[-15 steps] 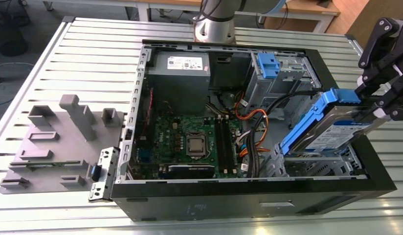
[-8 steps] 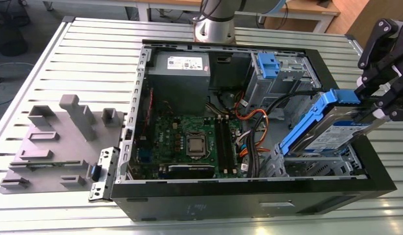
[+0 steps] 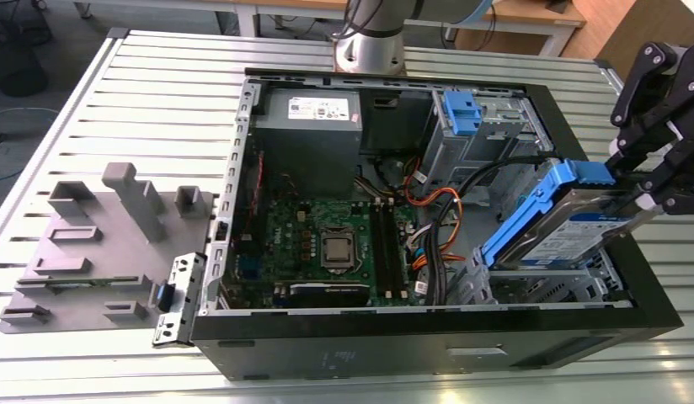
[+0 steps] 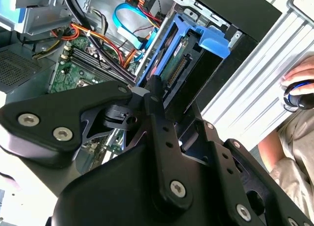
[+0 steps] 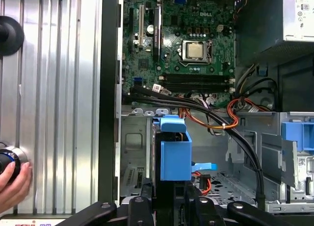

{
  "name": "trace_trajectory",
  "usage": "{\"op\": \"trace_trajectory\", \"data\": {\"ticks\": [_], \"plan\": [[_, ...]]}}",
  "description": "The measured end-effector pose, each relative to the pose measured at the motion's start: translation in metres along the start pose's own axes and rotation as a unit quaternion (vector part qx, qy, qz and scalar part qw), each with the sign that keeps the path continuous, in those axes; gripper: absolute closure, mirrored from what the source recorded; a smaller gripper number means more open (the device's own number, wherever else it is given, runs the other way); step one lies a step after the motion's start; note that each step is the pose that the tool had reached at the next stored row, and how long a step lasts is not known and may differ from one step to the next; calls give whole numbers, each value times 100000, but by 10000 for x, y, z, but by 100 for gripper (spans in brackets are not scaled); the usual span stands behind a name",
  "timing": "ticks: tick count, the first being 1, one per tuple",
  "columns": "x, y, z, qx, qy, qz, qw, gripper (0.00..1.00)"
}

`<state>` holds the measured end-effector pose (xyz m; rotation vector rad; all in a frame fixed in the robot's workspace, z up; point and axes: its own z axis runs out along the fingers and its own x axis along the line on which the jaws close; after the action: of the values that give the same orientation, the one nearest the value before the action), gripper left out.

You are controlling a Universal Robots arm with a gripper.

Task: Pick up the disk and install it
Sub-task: 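Insert the disk into the insertion slot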

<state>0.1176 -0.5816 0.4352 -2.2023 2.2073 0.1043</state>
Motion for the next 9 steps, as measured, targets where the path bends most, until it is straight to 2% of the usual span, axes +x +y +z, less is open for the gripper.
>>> {"op": "trace_trajectory", "data": {"ticks": [9], "plan": [[8, -2, 128, 56, 1, -3, 100000, 65]]}}
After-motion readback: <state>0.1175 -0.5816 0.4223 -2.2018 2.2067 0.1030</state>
